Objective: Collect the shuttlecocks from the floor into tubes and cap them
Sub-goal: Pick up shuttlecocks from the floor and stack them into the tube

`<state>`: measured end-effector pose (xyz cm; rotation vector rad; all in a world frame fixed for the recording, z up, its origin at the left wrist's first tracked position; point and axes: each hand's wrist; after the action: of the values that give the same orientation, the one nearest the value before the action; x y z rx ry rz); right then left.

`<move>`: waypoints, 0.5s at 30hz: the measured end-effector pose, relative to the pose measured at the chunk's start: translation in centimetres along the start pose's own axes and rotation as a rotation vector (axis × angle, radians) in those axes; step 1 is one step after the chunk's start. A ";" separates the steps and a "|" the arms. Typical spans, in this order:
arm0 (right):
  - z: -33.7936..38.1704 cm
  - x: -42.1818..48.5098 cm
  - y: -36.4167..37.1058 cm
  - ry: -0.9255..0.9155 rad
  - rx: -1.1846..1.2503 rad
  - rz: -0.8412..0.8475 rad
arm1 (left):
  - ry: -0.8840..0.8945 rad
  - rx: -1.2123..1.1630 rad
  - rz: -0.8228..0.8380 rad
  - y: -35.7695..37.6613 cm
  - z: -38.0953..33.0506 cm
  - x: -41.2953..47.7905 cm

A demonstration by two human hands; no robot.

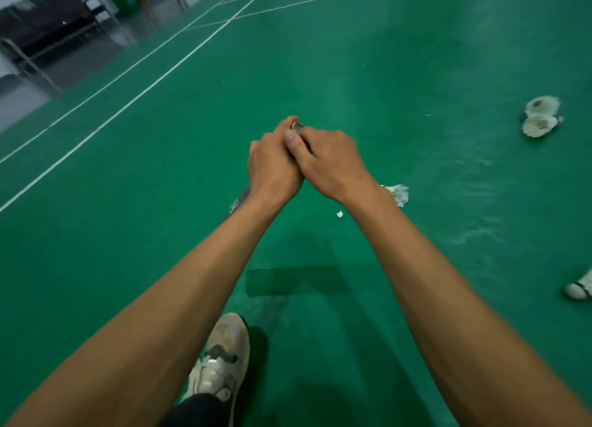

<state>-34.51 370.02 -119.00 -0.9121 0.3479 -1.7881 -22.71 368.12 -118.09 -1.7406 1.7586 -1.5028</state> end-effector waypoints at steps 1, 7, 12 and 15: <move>-0.7 0.1 -0.5 -0.002 -0.050 -0.016 | 0.041 0.013 0.025 0.8 -0.4 0.7; -4.2 1.8 -5.6 0.131 -0.123 0.016 | 0.279 -0.150 0.145 4.7 -2.3 3.6; -6.5 2.7 -8.4 0.307 -0.107 0.069 | 0.355 -0.339 0.151 8.0 -4.6 6.2; -7.2 4.9 -8.8 0.525 0.041 0.277 | 0.359 -0.382 0.217 9.4 -6.1 7.6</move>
<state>-46.45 367.89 -116.29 -0.3299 0.7303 -1.7448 -34.86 362.31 -119.11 -1.4244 2.4658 -1.5323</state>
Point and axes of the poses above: each hand's wrist, its own x-axis towards the middle knuckle, its own y-axis out of the palm, z = x × y, and after that the axes turned 12 degrees about y, right-handed
